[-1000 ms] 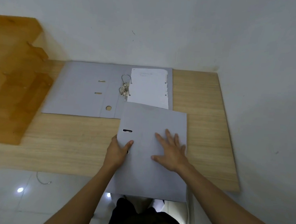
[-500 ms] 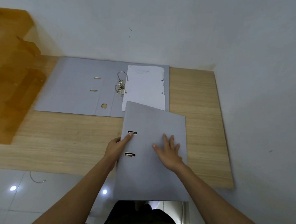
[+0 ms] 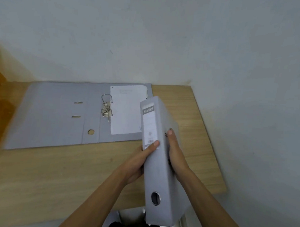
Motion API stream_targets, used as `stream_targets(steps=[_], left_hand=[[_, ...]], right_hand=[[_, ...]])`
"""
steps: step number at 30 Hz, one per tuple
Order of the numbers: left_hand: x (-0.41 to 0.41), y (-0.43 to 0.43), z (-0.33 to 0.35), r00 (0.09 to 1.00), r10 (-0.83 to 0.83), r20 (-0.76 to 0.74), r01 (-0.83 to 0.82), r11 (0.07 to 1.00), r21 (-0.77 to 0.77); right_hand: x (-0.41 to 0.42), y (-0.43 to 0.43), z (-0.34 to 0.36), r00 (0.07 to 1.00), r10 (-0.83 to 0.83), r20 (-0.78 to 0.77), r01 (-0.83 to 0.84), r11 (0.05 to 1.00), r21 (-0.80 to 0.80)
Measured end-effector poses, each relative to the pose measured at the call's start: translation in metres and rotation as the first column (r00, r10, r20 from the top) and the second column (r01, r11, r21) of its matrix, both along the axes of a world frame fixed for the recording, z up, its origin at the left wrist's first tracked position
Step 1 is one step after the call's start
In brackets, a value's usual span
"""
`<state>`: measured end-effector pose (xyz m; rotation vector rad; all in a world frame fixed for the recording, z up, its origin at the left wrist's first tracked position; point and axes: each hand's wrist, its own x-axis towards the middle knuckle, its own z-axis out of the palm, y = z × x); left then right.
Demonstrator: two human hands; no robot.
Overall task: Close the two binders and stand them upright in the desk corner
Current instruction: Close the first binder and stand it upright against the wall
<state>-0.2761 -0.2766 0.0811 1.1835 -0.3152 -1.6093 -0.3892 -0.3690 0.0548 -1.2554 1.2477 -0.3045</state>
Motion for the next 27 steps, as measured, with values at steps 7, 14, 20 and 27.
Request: stream_targets(steps=[7, 14, 20, 27], left_hand=[[0.005, -0.04, 0.044, 0.943, -0.058, 0.326, 0.147, 0.956, -0.254], [-0.014, -0.099, 0.047, 0.772, -0.029, 0.635, 0.303, 0.895, -0.328], [-0.04, -0.137, 0.015, 0.702, -0.087, 0.707, 0.348, 0.908, -0.233], [-0.055, -0.193, -0.006, 0.51, -0.296, 0.807, 0.541, 0.84, -0.034]], right_hand=[[-0.007, -0.021, 0.088, 0.946, -0.028, 0.324, 0.12, 0.956, -0.267], [-0.055, -0.057, 0.114, 0.951, -0.007, 0.31, 0.182, 0.822, -0.54], [-0.101, -0.088, 0.077, 0.981, -0.014, 0.193, 0.11, 0.861, -0.496], [-0.132, -0.125, 0.055, 0.983, -0.14, 0.121, 0.178, 0.89, -0.419]])
